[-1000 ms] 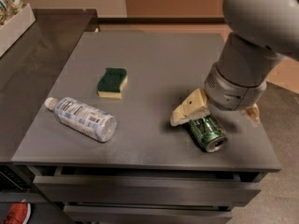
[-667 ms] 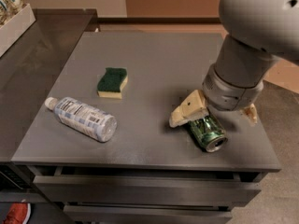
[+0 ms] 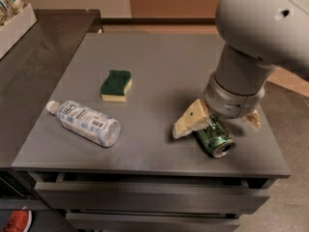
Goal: Place green can upright
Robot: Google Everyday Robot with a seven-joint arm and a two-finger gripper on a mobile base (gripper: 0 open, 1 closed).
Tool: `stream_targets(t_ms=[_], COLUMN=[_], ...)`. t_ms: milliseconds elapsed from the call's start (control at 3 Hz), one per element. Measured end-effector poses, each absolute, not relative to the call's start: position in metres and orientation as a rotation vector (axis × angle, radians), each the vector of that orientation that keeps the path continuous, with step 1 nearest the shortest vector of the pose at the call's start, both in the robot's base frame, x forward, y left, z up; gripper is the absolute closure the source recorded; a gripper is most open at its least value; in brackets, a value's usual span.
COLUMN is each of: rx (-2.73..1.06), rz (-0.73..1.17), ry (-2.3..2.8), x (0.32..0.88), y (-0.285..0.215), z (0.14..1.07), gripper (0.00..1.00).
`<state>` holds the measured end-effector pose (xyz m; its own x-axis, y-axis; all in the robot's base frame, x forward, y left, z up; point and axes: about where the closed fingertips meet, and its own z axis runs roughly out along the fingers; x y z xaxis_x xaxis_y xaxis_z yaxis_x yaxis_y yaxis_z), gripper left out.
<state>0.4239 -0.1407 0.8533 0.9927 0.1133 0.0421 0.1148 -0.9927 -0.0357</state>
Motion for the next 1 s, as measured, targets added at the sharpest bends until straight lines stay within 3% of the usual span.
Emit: stream_targets(t_ms=[333,1000], rx=[-3.101,-3.109], rz=[-0.033,-0.008], ry=[-0.225,-0.273], x=[0.4223,0.4212], y=[-0.1389,-0.1363], z=[0.8478,0.8481], gripper=[0.18,0.64])
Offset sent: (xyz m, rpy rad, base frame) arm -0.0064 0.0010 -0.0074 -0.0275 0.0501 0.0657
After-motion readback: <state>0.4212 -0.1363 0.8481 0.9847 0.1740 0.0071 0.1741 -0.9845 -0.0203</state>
